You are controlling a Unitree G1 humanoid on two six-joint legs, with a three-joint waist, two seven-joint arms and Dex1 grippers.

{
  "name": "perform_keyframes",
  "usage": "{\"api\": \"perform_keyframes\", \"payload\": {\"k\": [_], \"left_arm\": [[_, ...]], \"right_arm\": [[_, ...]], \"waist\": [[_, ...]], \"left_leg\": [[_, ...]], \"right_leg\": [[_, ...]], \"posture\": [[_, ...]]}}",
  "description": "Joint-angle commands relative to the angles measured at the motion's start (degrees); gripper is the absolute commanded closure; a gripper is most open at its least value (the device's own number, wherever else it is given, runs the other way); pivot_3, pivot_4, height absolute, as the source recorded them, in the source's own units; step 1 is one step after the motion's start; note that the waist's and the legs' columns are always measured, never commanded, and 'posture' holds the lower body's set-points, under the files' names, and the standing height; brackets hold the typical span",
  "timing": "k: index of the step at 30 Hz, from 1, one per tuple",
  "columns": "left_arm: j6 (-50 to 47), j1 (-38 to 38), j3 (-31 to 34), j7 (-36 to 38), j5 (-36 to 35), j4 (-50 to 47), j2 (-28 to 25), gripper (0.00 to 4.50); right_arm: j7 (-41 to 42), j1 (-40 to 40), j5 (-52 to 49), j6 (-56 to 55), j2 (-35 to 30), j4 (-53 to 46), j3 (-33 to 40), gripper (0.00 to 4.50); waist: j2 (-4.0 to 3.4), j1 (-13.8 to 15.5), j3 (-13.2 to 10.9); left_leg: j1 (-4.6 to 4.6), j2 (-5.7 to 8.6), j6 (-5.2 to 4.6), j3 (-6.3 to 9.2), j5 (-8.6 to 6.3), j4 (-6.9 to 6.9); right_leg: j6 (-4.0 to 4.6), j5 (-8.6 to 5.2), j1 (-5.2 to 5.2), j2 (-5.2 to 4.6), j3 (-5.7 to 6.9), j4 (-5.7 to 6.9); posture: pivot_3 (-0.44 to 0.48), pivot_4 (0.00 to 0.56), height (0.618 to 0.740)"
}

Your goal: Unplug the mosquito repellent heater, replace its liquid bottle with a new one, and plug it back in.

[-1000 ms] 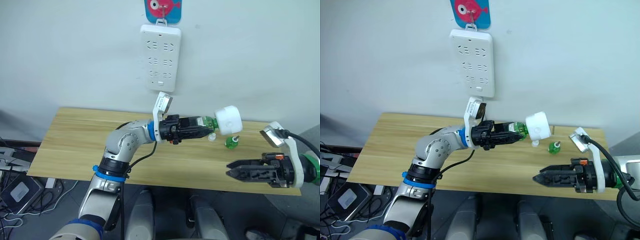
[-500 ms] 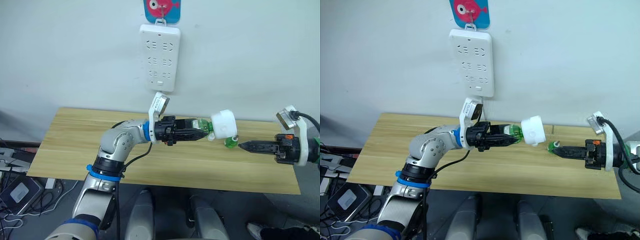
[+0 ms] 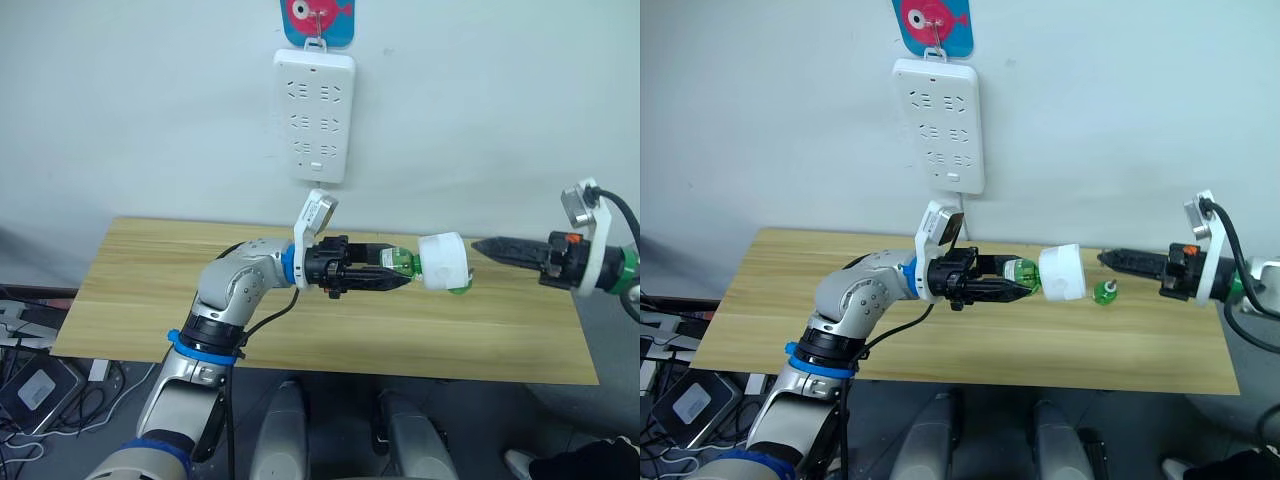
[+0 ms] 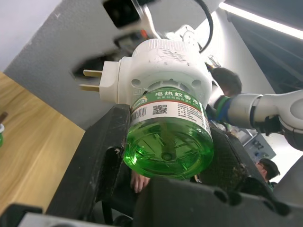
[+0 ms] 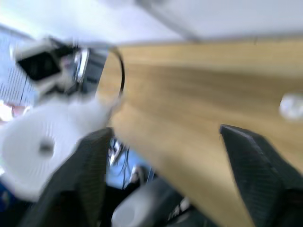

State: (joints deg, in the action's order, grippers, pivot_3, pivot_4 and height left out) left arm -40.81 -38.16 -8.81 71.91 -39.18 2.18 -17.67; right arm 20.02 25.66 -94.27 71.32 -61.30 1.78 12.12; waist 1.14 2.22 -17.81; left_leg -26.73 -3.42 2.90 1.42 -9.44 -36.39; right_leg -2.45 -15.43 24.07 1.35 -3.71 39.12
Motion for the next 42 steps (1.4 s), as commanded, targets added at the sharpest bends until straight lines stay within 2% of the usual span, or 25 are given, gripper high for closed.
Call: {"api": "perform_keyframes", "payload": {"k": [1,7,11,14,21,35,38,42], "left_arm": [[-0.5,0.0,-0.4,1.0,-1.5,-3.2,0.0,2.21],[-3.2,0.8,-0.6,1.7,-2.9,-5.4,-1.1,2.21],[-4.3,0.6,-0.2,1.3,-3.6,-5.6,-1.0,2.21],[-4.3,0.2,0.7,0.2,-3.5,-5.2,-0.4,2.21],[-4.0,0.0,2.0,-3.0,-3.5,-4.1,0.8,2.21],[-1.1,-0.3,1.0,-2.8,-1.6,-1.9,1.5,2.21],[-0.9,-0.1,0.8,-2.5,-1.3,-1.9,1.3,2.21],[-0.8,-0.1,0.7,-2.5,-1.2,-1.9,1.3,2.21]], "right_arm": [[0.5,4.0,2.4,0.5,1.6,1.2,0.4,2.21],[2.1,11.0,8.2,1.8,6.5,4.7,-0.9,4.45],[3.8,11.8,9.6,4.3,9.2,3.5,-1.6,4.48],[6.3,8.1,7.7,7.9,9.6,-2.6,-1.9,4.48],[10.3,0.8,-0.1,12.7,5.8,-11.6,0.0,4.48],[8.3,-6.4,-13.6,7.1,-3.2,-16.3,-0.1,4.48],[8.2,-5.6,-18.1,4.8,-5.3,-17.1,-1.5,4.48],[10.7,-4.6,-18.7,3.0,-6.4,-17.7,-2.5,4.48]], "waist": [[0.0,-0.1,0.0],[-0.01,-0.3,0.0],[-0.01,-0.4,0.0],[-0.01,-0.3,0.0],[-0.01,0.2,0.0],[-0.02,0.7,0.0],[-0.03,0.6,0.0],[-0.02,0.6,0.0]], "left_leg": [[-0.01,0.0,0.0,0.0,0.0,0.01],[-0.04,0.02,0.0,0.02,0.0,0.03],[-0.03,0.0,0.0,0.03,0.0,0.04],[-0.04,0.01,0.0,0.03,0.0,0.05],[-0.05,0.02,0.0,0.06,0.0,0.07],[-0.05,0.02,-0.01,0.03,0.01,-0.01],[-0.04,0.01,-0.02,0.03,0.01,-0.01],[-0.03,0.0,-0.02,0.04,0.01,-0.03]], "right_leg": [[0.03,0.02,0.01,0.0,0.0,0.0],[0.17,0.1,0.01,-0.02,0.03,-0.04],[0.18,0.1,0.01,-0.02,0.04,-0.02],[0.18,0.11,0.02,-0.02,0.04,-0.02],[0.18,0.11,0.01,-0.04,0.09,-0.02],[0.18,0.12,0.0,-0.02,0.06,-0.02],[0.18,0.12,0.0,-0.02,0.06,-0.01],[0.18,0.12,-0.01,-0.01,0.07,0.0]], "posture": [[0.163,0.274,0.74],[0.164,0.271,0.74],[0.164,0.271,0.74],[0.184,0.271,0.74],[0.184,0.271,0.74],[0.167,0.255,0.74],[0.162,0.255,0.74],[0.162,0.255,0.74]]}}
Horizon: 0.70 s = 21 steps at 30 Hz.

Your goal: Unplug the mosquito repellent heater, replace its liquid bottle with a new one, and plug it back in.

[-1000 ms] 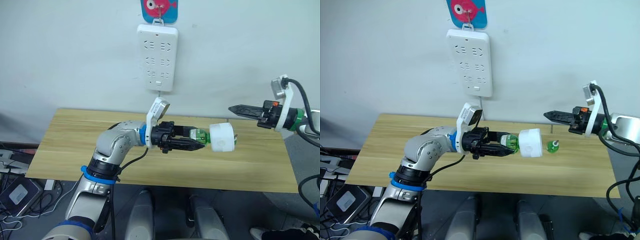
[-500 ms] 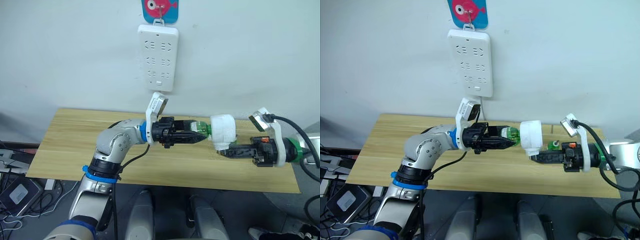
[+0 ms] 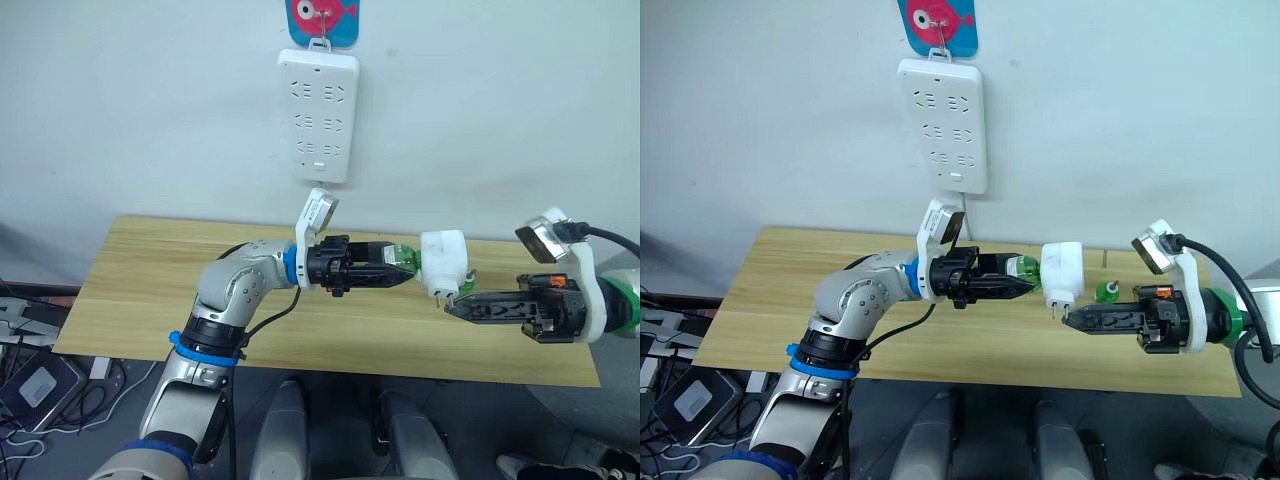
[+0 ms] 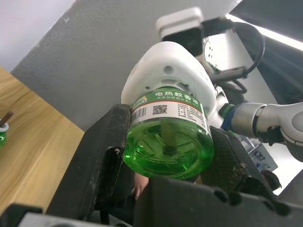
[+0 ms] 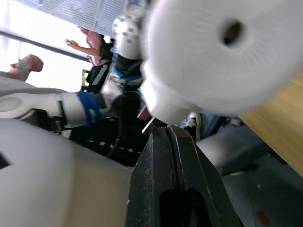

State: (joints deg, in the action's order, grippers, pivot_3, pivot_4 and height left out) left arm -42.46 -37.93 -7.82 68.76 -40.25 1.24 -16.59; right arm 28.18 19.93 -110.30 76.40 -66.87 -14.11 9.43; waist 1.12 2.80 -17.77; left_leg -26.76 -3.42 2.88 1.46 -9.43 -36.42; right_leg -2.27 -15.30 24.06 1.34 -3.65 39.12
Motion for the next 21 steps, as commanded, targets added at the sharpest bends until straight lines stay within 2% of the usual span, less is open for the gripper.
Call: {"api": "perform_keyframes", "payload": {"k": [1,6,14,21], "left_arm": [[0.9,-0.3,-0.3,0.7,-0.1,-1.0,0.2,2.21],[0.8,0.0,-0.4,1.0,-0.1,-1.2,-0.1,2.21],[0.0,0.3,-1.0,1.5,-0.6,-1.7,-0.6,2.21],[0.6,0.6,-0.8,1.7,-0.5,-1.6,-1.1,2.21]], "right_arm": [[3.1,1.3,-2.7,-2.4,-0.9,-1.5,0.1,4.48],[2.5,5.5,-2.7,-3.7,0.9,4.0,-0.7,4.48],[-12.5,13.5,-2.7,-5.6,8.9,15.2,0.9,4.48],[-13.4,10.3,-2.7,-3.4,4.4,13.8,2.4,4.48]], "waist": [[0.0,0.0,0.0],[0.0,0.0,0.0],[0.0,0.1,0.0],[0.0,0.2,0.0]], "left_leg": [[0.0,0.0,0.0,0.0,0.0,0.0],[-0.01,0.0,0.0,-0.01,0.0,-0.01],[-0.06,-0.03,-0.01,0.0,0.0,-0.13],[-0.07,-0.02,-0.01,0.01,0.0,-0.09]], "right_leg": [[0.0,0.0,0.0,0.0,0.0,0.0],[0.0,0.0,0.0,0.0,-0.01,-0.01],[0.04,0.07,0.01,0.05,-0.01,0.0],[0.04,0.07,0.02,0.02,0.02,-0.01]], "posture": [[0.162,0.255,0.74],[0.162,0.255,0.74],[0.161,0.261,0.74],[0.162,0.267,0.74]]}}
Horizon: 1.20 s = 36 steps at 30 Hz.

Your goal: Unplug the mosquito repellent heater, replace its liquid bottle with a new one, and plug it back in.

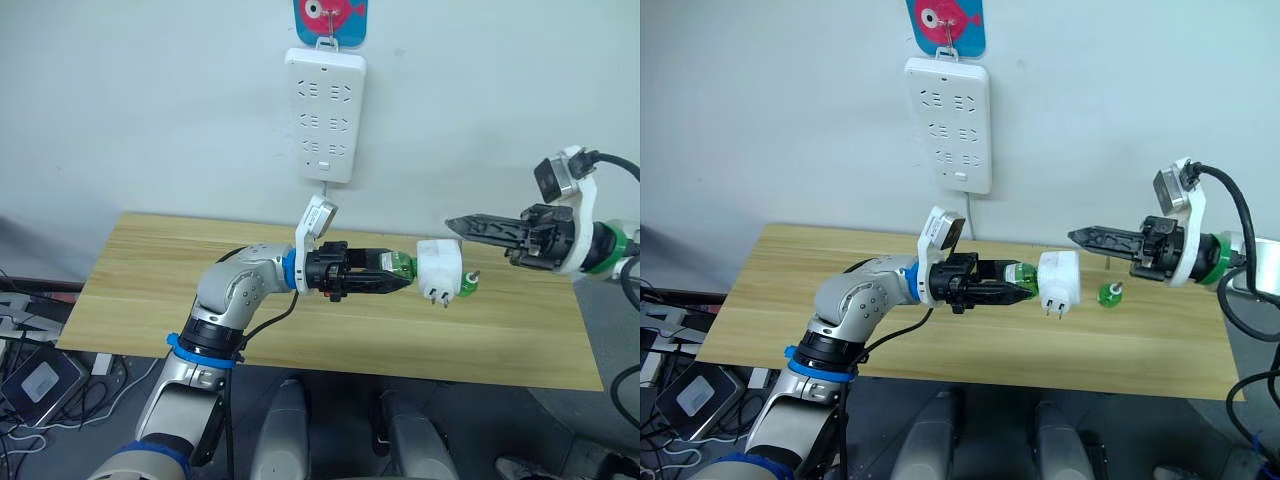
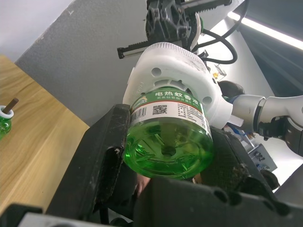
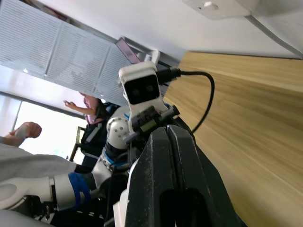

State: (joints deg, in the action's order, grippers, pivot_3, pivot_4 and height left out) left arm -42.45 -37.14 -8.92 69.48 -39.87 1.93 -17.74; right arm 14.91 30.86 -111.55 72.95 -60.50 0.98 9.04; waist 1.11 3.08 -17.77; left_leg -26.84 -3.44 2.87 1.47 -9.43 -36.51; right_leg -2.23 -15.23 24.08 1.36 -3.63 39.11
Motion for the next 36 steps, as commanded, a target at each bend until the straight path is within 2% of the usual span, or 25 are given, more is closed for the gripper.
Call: {"api": "perform_keyframes", "payload": {"k": [1,4,6,15,25,32,36], "left_arm": [[0.7,-0.2,0.3,1.1,-0.8,-2.1,-0.1,2.21],[1.4,-0.4,0.4,1.3,-0.5,-1.6,-0.1,2.21],[2.2,-0.6,0.4,1.4,-0.1,-1.3,-0.1,2.21],[9.4,-1.2,-0.6,4.5,4.4,0.8,-0.5,2.21],[22.7,-1.9,-2.0,7.6,10.7,3.6,1.0,2.21],[29.2,-1.8,-2.9,8.7,13.5,4.5,2.0,2.21],[29.8,-1.5,-3.0,8.5,13.5,3.9,2.7,2.21]], "right_arm": [[-0.6,-0.8,-1.2,-0.1,-2.7,-1.0,2.8,4.48],[-1.2,-2.0,-1.4,0.0,-4.4,0.8,3.2,4.01],[-0.6,-3.4,-1.4,0.6,-4.9,1.0,3.6,3.41],[1.4,-8.7,-1.4,3.4,-4.5,1.3,5.3,0.02],[9.0,-7.1,-1.4,8.6,-4.9,2.8,1.6,0.02],[6.8,-4.6,-1.4,7.2,-1.9,2.7,-1.0,0.02],[3.6,-4.3,-1.4,5.4,1.0,0.6,-1.8,0.02]], "waist": [[0.0,-0.1,0.0],[0.0,-0.2,0.0],[0.0,-0.3,0.0],[0.0,-0.2,0.0],[0.0,-0.2,0.0],[0.0,-0.2,0.0],[0.0,-0.2,0.0]], "left_leg": [[0.0,0.0,0.0,-0.01,0.0,0.0],[0.02,-0.01,0.0,-0.03,0.0,-0.03],[0.03,-0.01,-0.01,-0.04,0.0,-0.04],[0.02,-0.01,-0.01,-0.04,0.0,-0.04],[0.02,-0.01,-0.01,-0.05,0.0,-0.04],[0.02,0.0,-0.01,-0.05,0.0,-0.04],[0.02,0.0,-0.01,-0.04,0.0,-0.03]], "right_leg": [[0.0,0.0,0.0,0.0,-0.01,0.0],[0.0,0.0,0.0,0.01,-0.04,0.01],[0.0,0.0,-0.01,0.01,-0.05,0.01],[0.0,0.0,-0.01,0.02,-0.06,0.01],[0.0,0.0,-0.01,0.02,-0.07,0.0],[0.0,0.0,-0.01,0.02,-0.08,0.0],[0.0,0.0,-0.01,0.02,-0.08,0.0]], "posture": [[0.161,0.269,0.74],[0.157,0.27,0.74],[0.153,0.27,0.74],[0.152,0.277,0.74],[0.159,0.284,0.74],[0.162,0.282,0.74],[0.162,0.282,0.74]]}}
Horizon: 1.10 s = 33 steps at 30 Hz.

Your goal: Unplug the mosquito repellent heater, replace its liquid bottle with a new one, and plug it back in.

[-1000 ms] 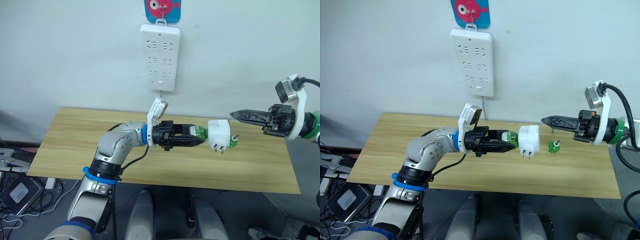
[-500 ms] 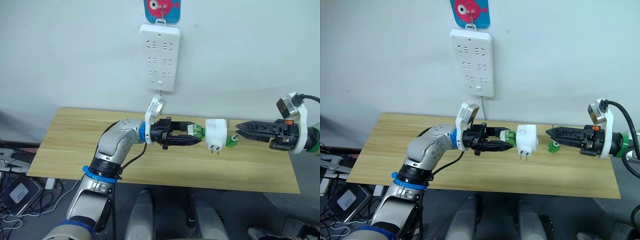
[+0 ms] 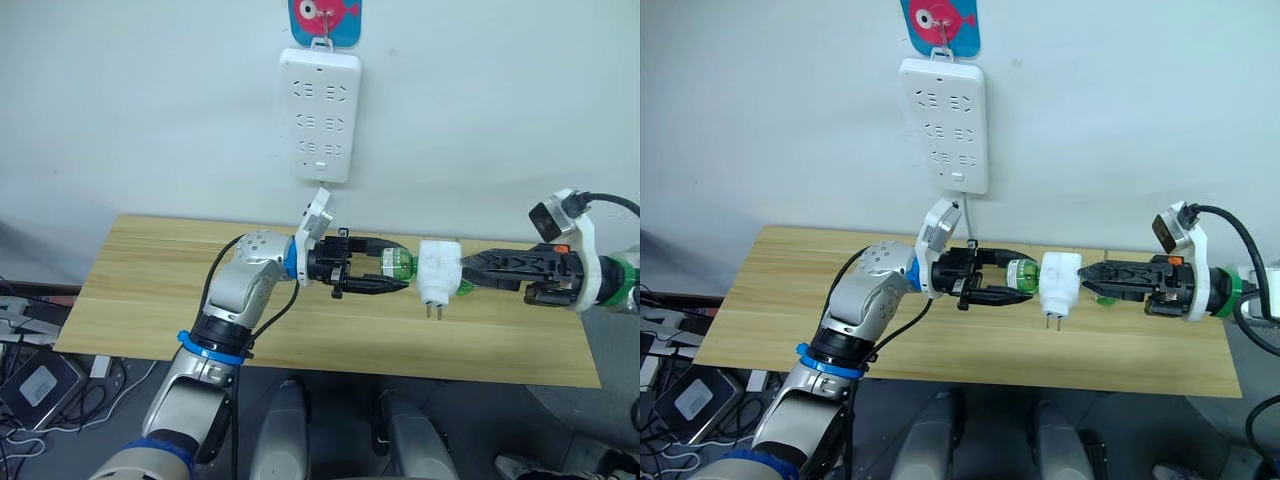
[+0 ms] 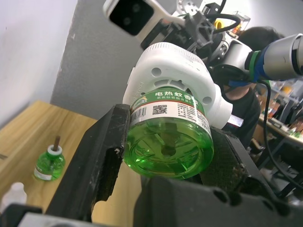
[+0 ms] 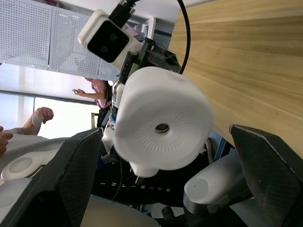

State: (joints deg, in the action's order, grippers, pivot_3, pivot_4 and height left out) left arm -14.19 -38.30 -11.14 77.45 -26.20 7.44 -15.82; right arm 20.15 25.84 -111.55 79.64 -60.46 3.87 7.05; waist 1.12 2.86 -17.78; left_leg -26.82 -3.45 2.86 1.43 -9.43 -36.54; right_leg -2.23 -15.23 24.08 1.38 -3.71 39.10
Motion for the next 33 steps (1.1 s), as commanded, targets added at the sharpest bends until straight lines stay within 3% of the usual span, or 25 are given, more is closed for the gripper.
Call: {"api": "perform_keyframes", "payload": {"k": [1,7,13,18,22,27,33], "left_arm": [[1.8,-0.3,-0.9,0.7,-0.1,-1.6,0.9,2.21],[2.5,0.2,-1.3,0.4,0.3,-1.8,1.1,2.21],[2.9,0.4,-1.3,0.3,0.5,-1.3,1.0,2.21],[1.4,0.7,-1.3,0.2,-0.1,-1.7,0.7,2.21],[-6.3,0.7,-0.9,0.2,-3.4,-3.1,-0.6,2.21],[-20.6,-0.1,0.1,0.1,-9.9,-4.8,-3.7,2.21],[-23.7,-0.6,0.4,0.9,-11.6,-5.4,-4.9,2.21]], "right_arm": [[-2.2,0.7,-1.4,-1.5,1.4,-2.5,0.2,0.02],[-5.5,2.7,-1.4,-3.1,5.5,-4.8,0.2,0.02],[-4.0,2.0,-1.4,-2.4,4.3,-6.0,0.3,1.41],[-4.2,1.2,-1.4,-3.3,2.4,-8.9,0.4,1.4],[-6.0,2.2,-0.2,-5.7,0.7,-13.1,0.8,1.4],[6.5,3.2,25.1,-13.0,-1.0,-27.3,1.6,1.4],[20.3,1.0,46.4,-29.0,0.1,-36.1,0.8,1.4]], "waist": [[0.0,0.0,0.0],[0.0,0.0,0.0],[0.0,0.0,0.0],[-0.01,0.0,0.0],[-0.01,0.0,0.0],[-0.03,-0.2,0.0],[-0.03,-0.2,0.0]], "left_leg": [[0.0,0.0,0.0,0.0,0.0,0.0],[0.0,0.0,0.0,-0.01,0.0,-0.01],[0.0,0.0,0.0,0.02,0.0,0.01],[0.0,-0.01,0.0,0.01,0.0,0.0],[0.0,-0.02,0.0,0.02,0.0,0.01],[0.0,-0.08,0.0,0.07,0.0,0.02],[0.0,-0.1,0.01,0.07,0.0,0.02]], "right_leg": [[0.0,0.0,0.0,0.0,0.0,0.0],[0.0,0.0,0.01,0.01,-0.01,0.02],[0.0,0.0,0.0,0.01,0.02,0.0],[0.0,0.0,0.0,0.01,0.01,0.0],[0.0,0.0,0.0,0.02,0.03,0.01],[-0.27,-0.16,0.03,0.07,0.07,0.01],[-0.29,-0.17,0.04,0.11,0.08,-0.01]], "posture": [[0.162,0.282,0.74],[0.169,0.277,0.74],[0.169,0.277,0.74],[0.172,0.27,0.74],[0.171,0.272,0.74],[0.165,0.275,0.74],[0.153,0.28,0.74]]}}
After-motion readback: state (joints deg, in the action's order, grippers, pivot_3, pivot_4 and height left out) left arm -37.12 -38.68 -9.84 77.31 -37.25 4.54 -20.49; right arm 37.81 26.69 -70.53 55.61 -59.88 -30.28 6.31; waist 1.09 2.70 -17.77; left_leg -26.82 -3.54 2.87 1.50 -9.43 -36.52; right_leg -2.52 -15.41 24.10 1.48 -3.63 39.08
